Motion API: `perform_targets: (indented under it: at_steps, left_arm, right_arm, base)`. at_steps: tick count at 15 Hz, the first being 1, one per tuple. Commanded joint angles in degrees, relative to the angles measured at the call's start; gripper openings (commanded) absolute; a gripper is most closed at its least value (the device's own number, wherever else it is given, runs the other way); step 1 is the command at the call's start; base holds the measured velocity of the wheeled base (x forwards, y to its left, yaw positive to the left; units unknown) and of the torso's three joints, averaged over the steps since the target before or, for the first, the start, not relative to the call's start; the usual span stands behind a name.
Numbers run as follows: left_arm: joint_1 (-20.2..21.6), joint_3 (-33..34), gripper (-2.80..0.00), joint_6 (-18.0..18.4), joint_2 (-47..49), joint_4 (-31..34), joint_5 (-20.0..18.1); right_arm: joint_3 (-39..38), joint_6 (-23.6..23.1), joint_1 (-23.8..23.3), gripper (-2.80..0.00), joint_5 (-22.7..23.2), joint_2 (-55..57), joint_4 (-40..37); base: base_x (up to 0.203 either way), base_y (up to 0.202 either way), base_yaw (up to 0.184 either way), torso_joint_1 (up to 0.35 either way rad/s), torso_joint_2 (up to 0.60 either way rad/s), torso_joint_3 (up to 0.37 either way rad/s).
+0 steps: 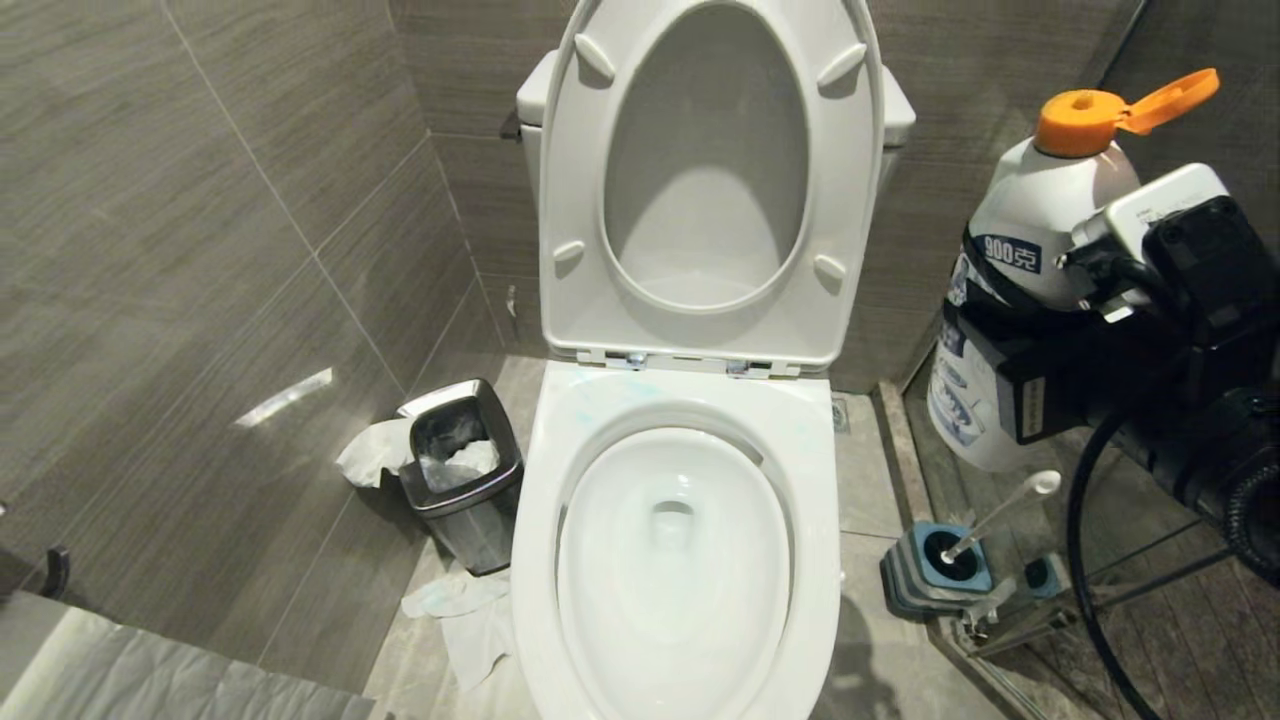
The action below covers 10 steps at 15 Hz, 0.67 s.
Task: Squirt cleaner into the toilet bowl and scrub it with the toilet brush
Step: Pour in the cleaning agent
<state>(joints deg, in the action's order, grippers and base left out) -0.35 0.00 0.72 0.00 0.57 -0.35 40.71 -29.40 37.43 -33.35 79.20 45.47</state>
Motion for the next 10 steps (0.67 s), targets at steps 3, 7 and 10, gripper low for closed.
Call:
perform_targets:
  at_steps: [3,7,10]
  left_arm:
    - [0.00,0.09,-2.80,-0.01,0.09,-0.05,-0.09]
    - [0.00,0.09,-2.80,-0.01,0.09,-0.05,-0.09]
    - [0.00,0.09,-2.80,-0.01,0.09,0.02,-0.09]
  right_arm:
    - [2.93,-2.58,0.02,-2.80,-0.34,5.18,0.15]
    - [7.01,-6.25,0.02,-2.80,-1.46,10.43,0.06]
    - [9.10,-13.88,-0.04,-2.80,-3.61,12.24,-0.03]
  base:
    - [0.000,0.000,0.000,0.002,0.00,0.076]
    - [0.000,0.000,0.000,0.003,0.00,0.007]
    - [0.000,0.000,0.000,0.000,0.00,0.000]
